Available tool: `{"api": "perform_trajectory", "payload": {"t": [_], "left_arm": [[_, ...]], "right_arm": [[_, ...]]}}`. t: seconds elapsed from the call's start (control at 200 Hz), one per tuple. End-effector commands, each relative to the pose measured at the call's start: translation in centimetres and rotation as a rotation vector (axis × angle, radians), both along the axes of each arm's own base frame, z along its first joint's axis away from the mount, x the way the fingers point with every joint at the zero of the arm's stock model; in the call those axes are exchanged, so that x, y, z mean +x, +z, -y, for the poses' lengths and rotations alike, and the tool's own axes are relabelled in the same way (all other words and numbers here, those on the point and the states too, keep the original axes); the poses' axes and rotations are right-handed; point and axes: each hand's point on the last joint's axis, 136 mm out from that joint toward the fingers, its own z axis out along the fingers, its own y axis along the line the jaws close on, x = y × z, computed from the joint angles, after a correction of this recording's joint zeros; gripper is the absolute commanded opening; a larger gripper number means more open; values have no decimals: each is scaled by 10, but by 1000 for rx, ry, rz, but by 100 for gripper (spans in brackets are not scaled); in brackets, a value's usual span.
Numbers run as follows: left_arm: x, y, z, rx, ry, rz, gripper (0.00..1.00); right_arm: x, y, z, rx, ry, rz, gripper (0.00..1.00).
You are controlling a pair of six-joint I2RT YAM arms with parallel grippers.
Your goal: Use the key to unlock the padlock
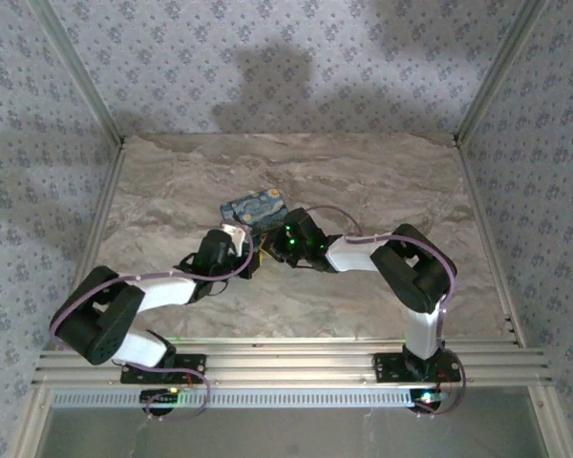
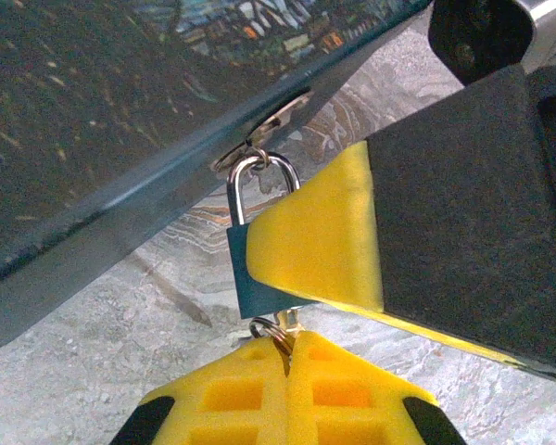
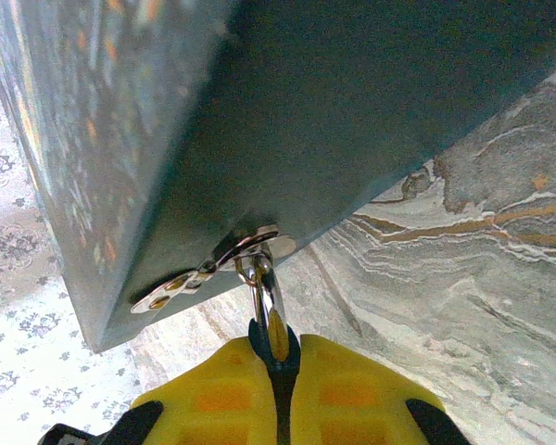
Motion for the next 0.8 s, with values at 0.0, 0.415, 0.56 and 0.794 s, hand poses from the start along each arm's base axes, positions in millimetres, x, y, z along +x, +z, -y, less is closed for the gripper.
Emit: {"api": "perform_trajectory", "payload": {"t": [0.0, 0.415, 0.56, 0.794], "left_arm": [[-18, -9, 4, 79, -102, 1, 0], [-12, -23, -2, -46, 25, -72, 0], [-9, -21, -3, -51, 44, -69, 0], [-8, -18, -5, -60, 60, -77, 0]], "right_arm": [[-29, -16, -7, -22, 87, -108, 5], [-20, -1, 7, -35, 31, -68, 50], [-18, 4, 17, -58, 5, -45, 60], [-14, 9, 31, -88, -36, -13, 62]]}}
